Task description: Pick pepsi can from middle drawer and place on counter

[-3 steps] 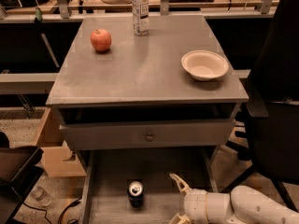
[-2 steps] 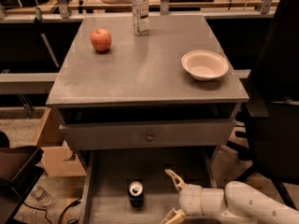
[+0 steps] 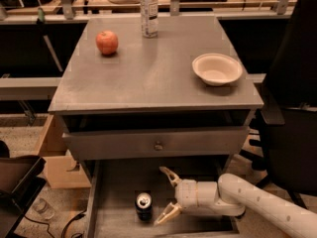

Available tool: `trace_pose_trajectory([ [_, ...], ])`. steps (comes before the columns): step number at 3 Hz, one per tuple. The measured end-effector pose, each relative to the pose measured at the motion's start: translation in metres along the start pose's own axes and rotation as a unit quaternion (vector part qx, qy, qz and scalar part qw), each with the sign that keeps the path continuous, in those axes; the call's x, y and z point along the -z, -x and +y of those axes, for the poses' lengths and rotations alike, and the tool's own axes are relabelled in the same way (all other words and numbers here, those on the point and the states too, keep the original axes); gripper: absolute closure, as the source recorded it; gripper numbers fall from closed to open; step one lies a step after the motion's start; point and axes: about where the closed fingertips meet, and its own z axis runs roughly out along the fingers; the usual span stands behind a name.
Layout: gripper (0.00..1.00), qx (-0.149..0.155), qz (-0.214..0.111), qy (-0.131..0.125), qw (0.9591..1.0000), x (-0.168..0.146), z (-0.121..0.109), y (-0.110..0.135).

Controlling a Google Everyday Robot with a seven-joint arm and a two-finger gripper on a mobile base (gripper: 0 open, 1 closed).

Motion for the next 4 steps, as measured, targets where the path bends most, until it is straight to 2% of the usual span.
trace_pose_trajectory([
  [1,0.0,0.004,-0.009,0.016,0.9998,-0.015,-0.013,-0.008],
  [2,0.0,-0.006,-0.004,0.036,0.9993,-0.034,-0.011,-0.023],
  [3,0.0,-0.021,-0.005,0.058,0.9981,-0.051,0.001,-0.036],
  [4,0.18,-0.026,-0.003,0.076,0.9967,-0.062,0.009,-0.042],
])
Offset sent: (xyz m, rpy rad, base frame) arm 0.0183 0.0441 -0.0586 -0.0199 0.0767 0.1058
